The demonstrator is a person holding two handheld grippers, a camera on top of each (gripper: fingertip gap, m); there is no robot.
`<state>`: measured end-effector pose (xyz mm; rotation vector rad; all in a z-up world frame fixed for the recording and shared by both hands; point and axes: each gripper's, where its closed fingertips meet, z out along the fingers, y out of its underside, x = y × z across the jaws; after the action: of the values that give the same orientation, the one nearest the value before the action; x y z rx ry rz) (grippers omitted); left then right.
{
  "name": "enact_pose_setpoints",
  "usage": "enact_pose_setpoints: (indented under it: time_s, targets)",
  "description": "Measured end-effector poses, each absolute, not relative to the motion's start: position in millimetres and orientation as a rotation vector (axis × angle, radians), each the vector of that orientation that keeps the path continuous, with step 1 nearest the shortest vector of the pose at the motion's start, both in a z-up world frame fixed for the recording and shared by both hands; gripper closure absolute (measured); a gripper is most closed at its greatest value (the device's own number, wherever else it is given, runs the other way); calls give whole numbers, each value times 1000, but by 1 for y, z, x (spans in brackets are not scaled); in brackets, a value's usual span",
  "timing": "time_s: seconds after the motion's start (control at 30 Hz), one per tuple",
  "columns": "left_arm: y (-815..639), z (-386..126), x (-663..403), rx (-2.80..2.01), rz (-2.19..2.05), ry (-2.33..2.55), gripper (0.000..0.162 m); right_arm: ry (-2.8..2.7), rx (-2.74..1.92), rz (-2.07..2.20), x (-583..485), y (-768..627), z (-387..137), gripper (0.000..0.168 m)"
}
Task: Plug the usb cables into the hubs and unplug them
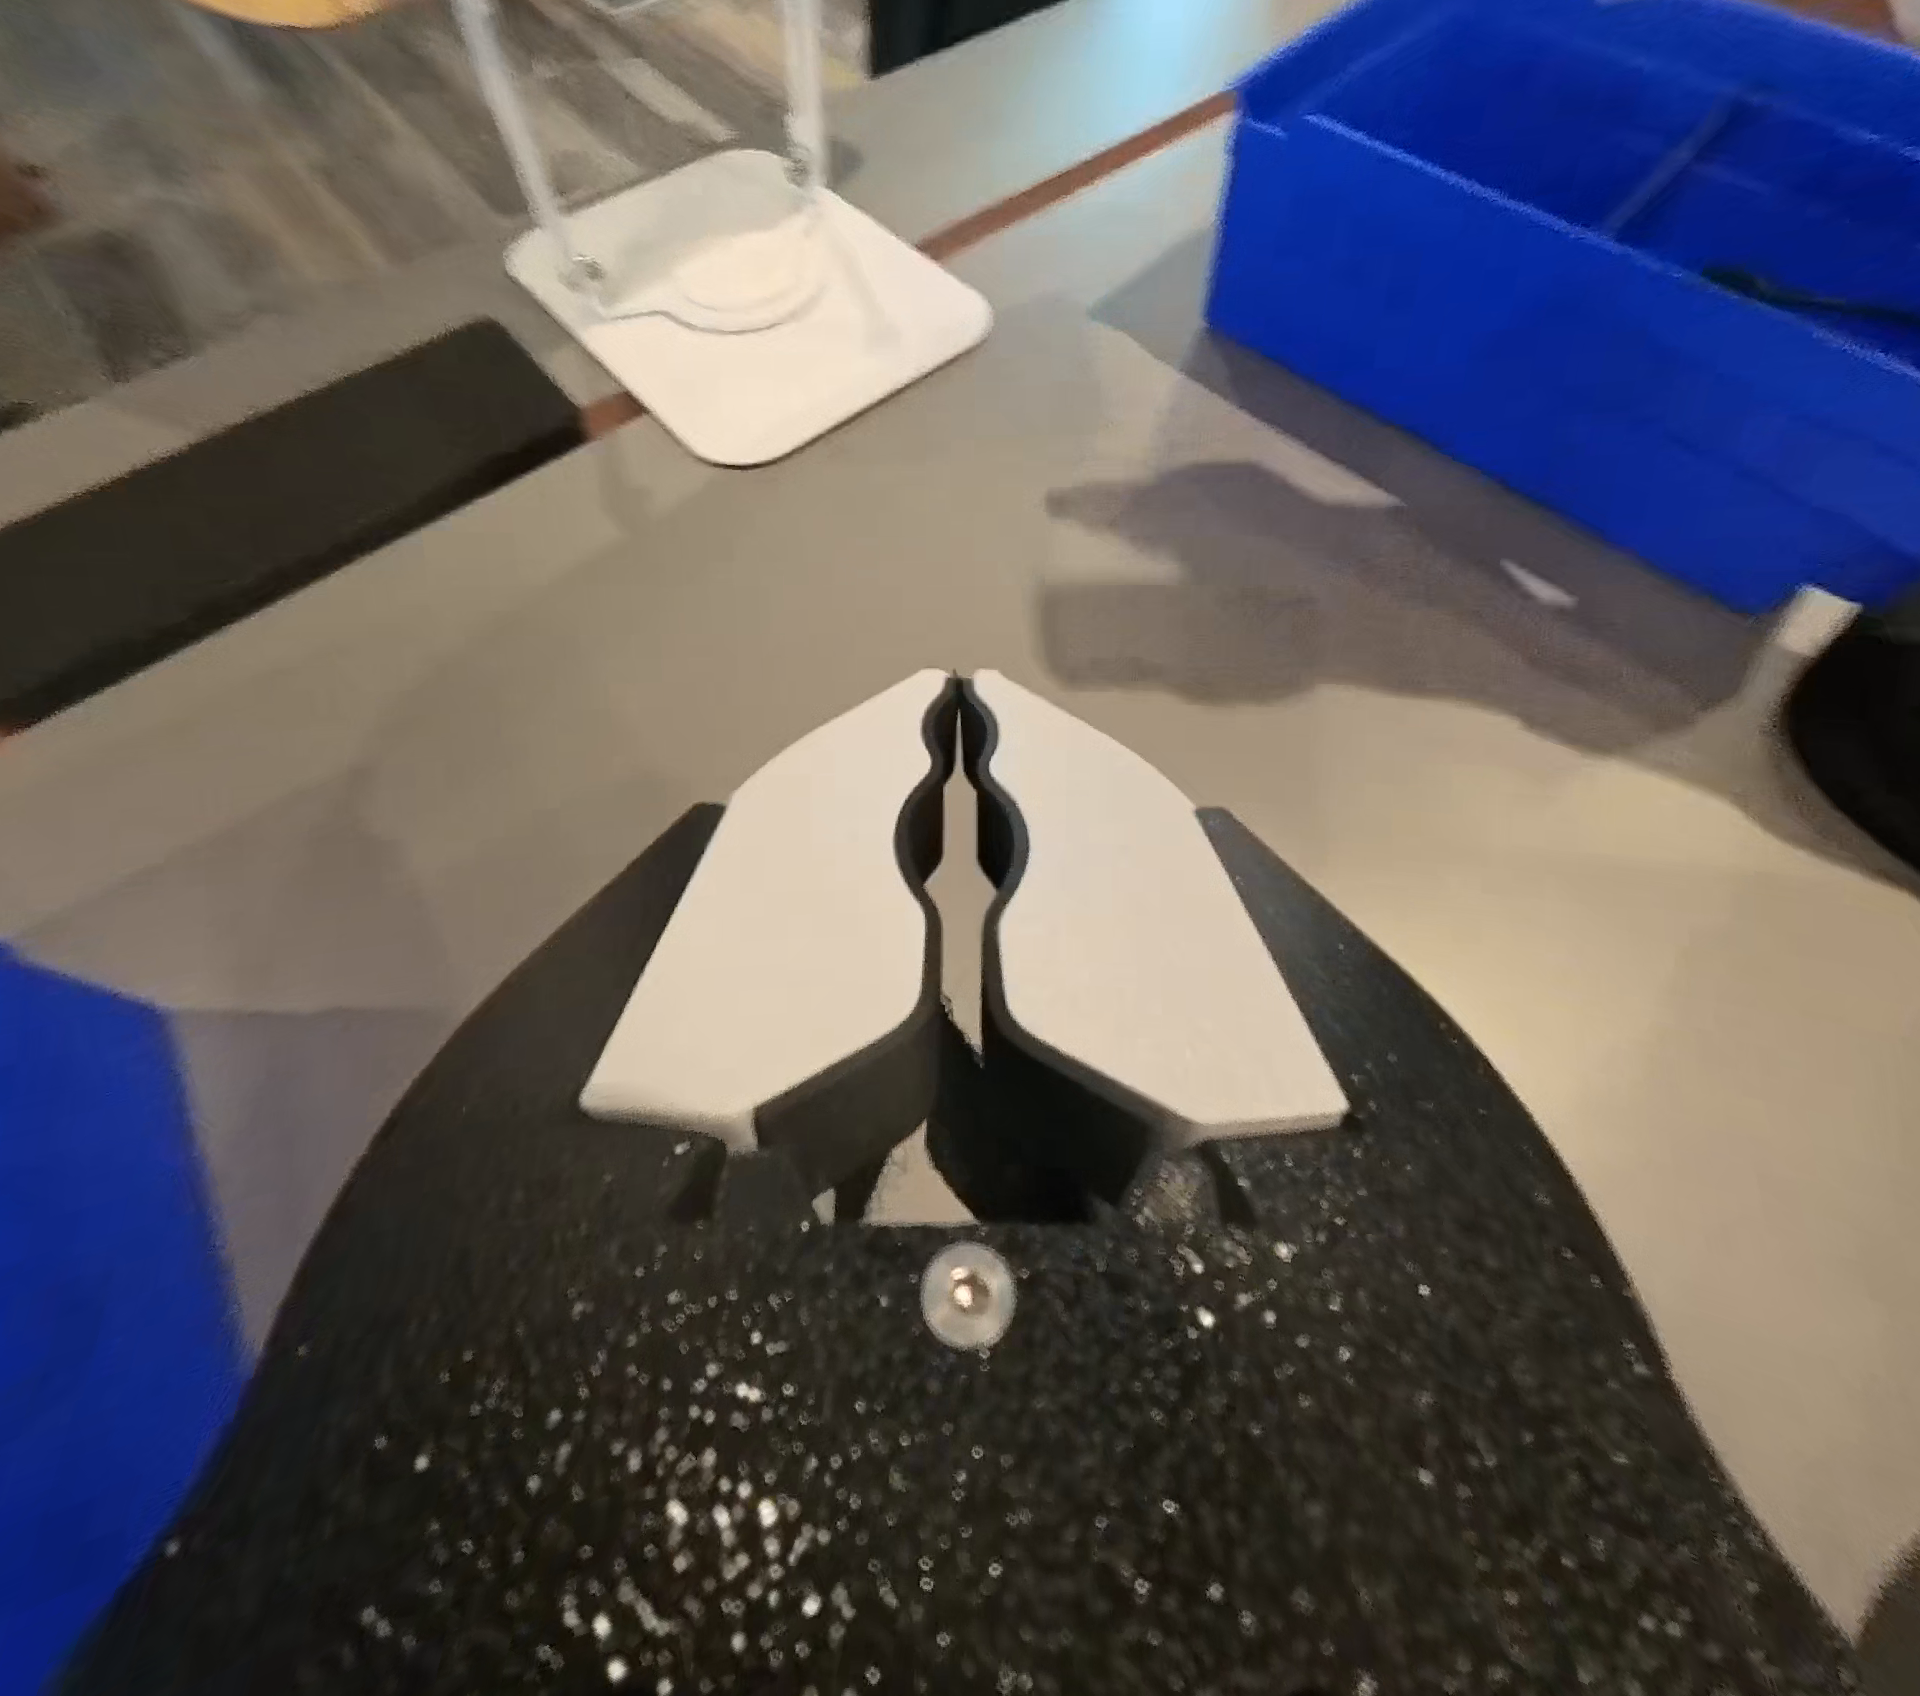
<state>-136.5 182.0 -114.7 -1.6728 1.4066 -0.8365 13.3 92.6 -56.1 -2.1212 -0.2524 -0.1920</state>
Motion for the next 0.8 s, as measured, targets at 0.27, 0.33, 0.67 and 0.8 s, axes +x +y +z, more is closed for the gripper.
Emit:
enact_pose_setpoints:
  time_s: [0.27, 0.33, 0.67, 0.8]
  targets:
    - [208, -126, -157, -1759, -827, 1312, 162, -287, -1987, 176, -76, 138, -124, 123]
    - [213, -131, -165, -1779, -831, 1281, 162, -285, -1953, 103, -73, 146, -143, 121]
    - [224, -137, -186, -1780, -778, 1194, 162, -161, -1762, -16, -58, 149, -166, 124]
    - [218, -118, -205, -1705, -740, 1207, 154, -181, -1740, -7, -63, 148, -163, 124]
